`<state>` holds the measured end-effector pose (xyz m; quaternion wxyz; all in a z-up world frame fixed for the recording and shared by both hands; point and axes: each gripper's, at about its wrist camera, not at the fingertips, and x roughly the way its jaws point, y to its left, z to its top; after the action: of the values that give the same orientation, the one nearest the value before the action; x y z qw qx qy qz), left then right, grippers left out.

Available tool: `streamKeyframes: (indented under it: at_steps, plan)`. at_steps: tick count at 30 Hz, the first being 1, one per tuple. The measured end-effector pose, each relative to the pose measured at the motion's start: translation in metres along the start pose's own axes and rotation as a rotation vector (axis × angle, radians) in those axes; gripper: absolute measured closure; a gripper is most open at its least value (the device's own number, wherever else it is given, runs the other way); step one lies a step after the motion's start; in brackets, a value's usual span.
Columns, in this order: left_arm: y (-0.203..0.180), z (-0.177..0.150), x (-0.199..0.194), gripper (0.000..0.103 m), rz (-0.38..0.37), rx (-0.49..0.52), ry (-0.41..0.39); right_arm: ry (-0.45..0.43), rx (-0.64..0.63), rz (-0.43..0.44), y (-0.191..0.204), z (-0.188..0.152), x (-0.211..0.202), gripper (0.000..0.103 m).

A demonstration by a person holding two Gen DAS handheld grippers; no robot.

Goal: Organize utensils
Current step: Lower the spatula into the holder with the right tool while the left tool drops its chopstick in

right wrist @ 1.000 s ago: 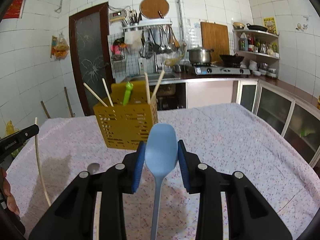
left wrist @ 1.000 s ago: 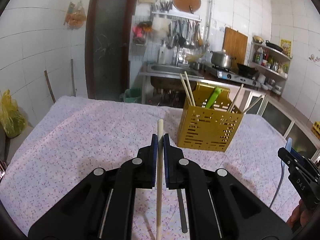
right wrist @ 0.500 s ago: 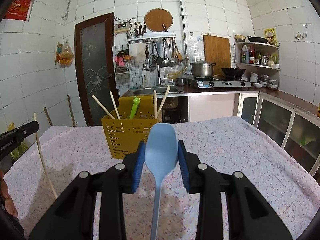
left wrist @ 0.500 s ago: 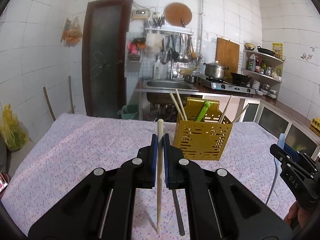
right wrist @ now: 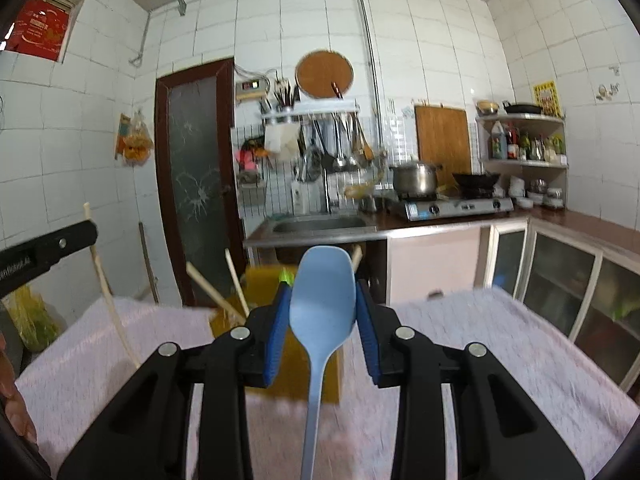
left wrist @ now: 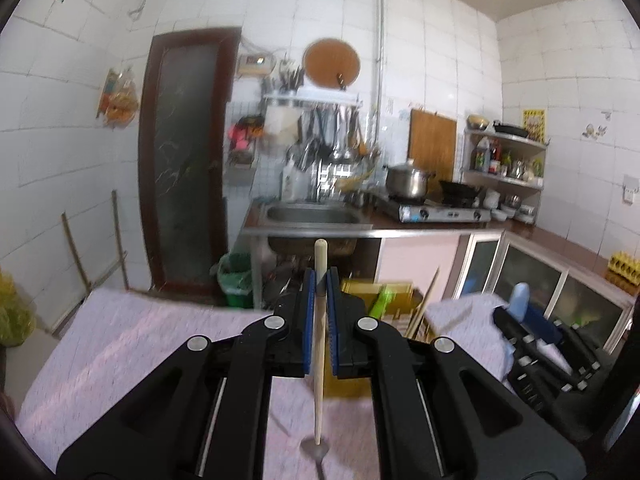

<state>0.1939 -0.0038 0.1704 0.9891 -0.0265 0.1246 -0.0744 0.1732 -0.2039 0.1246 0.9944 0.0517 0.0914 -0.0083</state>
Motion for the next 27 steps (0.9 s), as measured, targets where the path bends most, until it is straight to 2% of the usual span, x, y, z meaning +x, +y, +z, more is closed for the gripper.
streamKeyframes:
  at_steps: [7, 12, 19, 23, 25, 27]
  plan:
    - [-0.015, 0.054, 0.044, 0.098, -0.031, 0.015, -0.087, -0.094, 0.01, 0.004, 0.014, 0.047, 0.047, 0.07]
    - [-0.022, 0.07, 0.08, 0.098, -0.054, 0.009, -0.108, -0.128, 0.005, -0.01, 0.021, 0.061, 0.081, 0.07]
    - [-0.019, 0.049, 0.135, 0.098, -0.052, -0.018, -0.058, -0.149, -0.02, -0.047, 0.022, 0.049, 0.125, 0.07]
    - [-0.013, 0.022, 0.158, 0.098, -0.032, -0.021, -0.021, -0.138, -0.065, -0.073, 0.022, 0.03, 0.133, 0.07]
    - [-0.012, 0.012, 0.166, 0.098, -0.024, -0.017, 0.006, -0.161, -0.108, -0.09, 0.026, 0.028, 0.13, 0.07]
    - [-0.01, 0.006, 0.171, 0.098, -0.013, -0.016, 0.027, -0.146, -0.119, -0.088, 0.026, 0.028, 0.129, 0.07]
